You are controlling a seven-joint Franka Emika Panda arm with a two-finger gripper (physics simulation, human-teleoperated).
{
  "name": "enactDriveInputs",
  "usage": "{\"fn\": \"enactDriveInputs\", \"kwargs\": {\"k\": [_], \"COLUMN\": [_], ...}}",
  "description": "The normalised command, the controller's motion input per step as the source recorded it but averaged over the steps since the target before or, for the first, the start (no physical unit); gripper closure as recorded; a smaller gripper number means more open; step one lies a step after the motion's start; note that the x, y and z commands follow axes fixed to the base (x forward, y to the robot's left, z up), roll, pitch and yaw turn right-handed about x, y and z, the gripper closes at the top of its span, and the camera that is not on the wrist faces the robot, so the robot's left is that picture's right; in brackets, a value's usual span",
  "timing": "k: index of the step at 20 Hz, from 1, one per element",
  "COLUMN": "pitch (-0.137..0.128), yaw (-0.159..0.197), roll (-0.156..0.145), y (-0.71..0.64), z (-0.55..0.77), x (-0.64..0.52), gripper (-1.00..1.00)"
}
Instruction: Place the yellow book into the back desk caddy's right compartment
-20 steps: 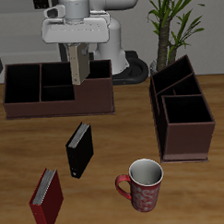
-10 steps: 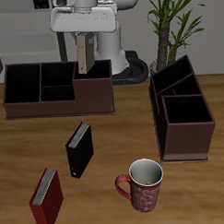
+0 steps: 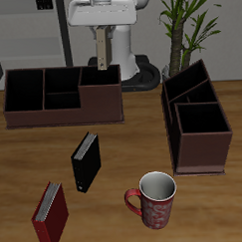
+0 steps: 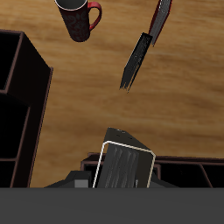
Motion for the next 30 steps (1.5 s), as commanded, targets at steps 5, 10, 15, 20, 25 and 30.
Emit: {"fn": "enactDriveInputs", "kwargs": {"k": [5, 10, 15, 20, 25, 30], "pitch": [-0.011, -0.007, 0.004, 0.006, 0.002, 0.012], "yaw": [0.025, 0.013, 0.008, 0.002, 0.002, 0.009], "roll": [-0.017, -0.013, -0.011, 0.002, -0.022, -0.003], "y": [0.06, 0.13, 0.10, 0.02, -0.05, -0.04], "z": [-0.03, -0.11, -0.12, -0.07, -0.10, -0.10], "x": [-0.23, -0.29, -0.22, -0.16, -0.11, -0.01], "gripper": [1.00, 1.00, 1.00, 1.00, 1.00, 1.00]}}
